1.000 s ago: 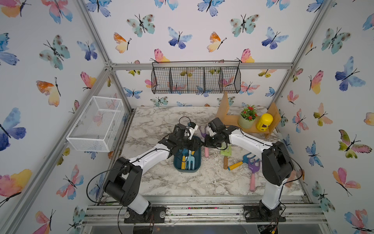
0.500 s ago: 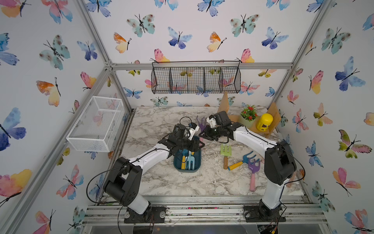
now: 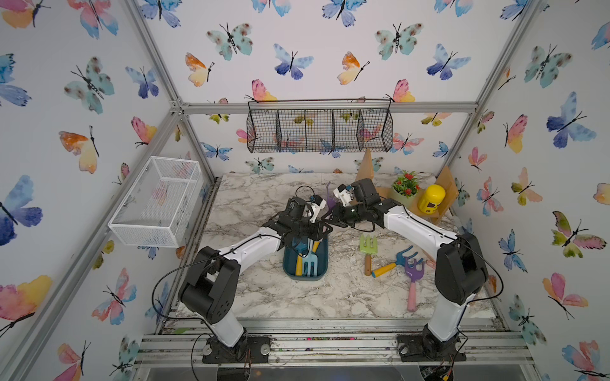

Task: Put the rake into the storage box
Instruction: Pick up the rake at the center of the board, then place the rake in the storage box.

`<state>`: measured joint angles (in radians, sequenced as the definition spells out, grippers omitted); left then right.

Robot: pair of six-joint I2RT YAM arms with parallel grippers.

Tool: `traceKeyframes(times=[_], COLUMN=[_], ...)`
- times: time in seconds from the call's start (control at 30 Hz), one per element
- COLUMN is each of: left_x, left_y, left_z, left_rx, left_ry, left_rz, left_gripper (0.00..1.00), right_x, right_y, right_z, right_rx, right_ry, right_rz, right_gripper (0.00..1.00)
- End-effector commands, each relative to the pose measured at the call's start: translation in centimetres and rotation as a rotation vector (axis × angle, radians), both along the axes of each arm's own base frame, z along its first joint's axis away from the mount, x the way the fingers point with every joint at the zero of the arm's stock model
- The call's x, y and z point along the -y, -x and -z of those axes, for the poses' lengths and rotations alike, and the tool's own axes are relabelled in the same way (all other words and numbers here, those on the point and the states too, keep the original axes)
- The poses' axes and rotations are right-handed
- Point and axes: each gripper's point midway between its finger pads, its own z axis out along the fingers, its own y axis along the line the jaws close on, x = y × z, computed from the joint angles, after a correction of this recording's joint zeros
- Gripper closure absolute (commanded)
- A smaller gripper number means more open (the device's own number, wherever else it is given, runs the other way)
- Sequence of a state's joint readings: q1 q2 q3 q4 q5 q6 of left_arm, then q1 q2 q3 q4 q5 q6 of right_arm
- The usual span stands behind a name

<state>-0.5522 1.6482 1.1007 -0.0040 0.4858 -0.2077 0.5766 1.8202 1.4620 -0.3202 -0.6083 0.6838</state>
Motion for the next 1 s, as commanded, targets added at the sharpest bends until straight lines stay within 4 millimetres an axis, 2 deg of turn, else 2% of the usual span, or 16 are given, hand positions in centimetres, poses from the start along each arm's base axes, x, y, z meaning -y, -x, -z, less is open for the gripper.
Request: traceKeyframes(times=[0.0,0.03,0.1,0.17,0.23,0.33,0.47,0.97], left_x=[-1.1,-1.5,-2.4,-3.4,-4.6,-6.3,-7.8,-10.3], left_y=[0.1,0.4,1.4,2.3,3.4,4.9,5.7,6.6], left_z=[0.6,0.7,0.8,1.2,1.8,3.2,3.9,9.1], left_rx=[0.035,0.033,0.031,0.019,0.002,-0.036,-0.054,-0.192], left_ry=[-0.079,-0.087,-0.098,-0.116,-0.139,-0.165,-0.191,-0.334], left_rz=[-0.034,-0.040,-0.048,-0.069,-0.084,-0.103,-0.106,-0.153], left_gripper=[1.00,1.00,1.00,1.00,1.00,1.00,1.00,1.00], right_x=[-0.1,-0.1,0.0,0.4,1.2,2.7,4.1,4.4], right_y=[0.8,0.8,0.6,0.1,-0.8,-1.9,-2.8,-2.4], right_z=[-2.1,-2.0,-2.1,-2.3,-2.6,-3.4,-4.3,-2.0], right_rx=[0.039,0.038,0.037,0.056,0.094,0.160,0.199,0.136], right_ry=[-0.034,-0.030,-0.027,-0.013,0.002,0.016,0.007,0.030], right_rz=[-0.036,-0.032,-0.018,0.021,0.093,0.192,0.256,0.221], right_gripper=[0.78,0.72,0.52,0.40,0.34,0.32,0.32,0.32])
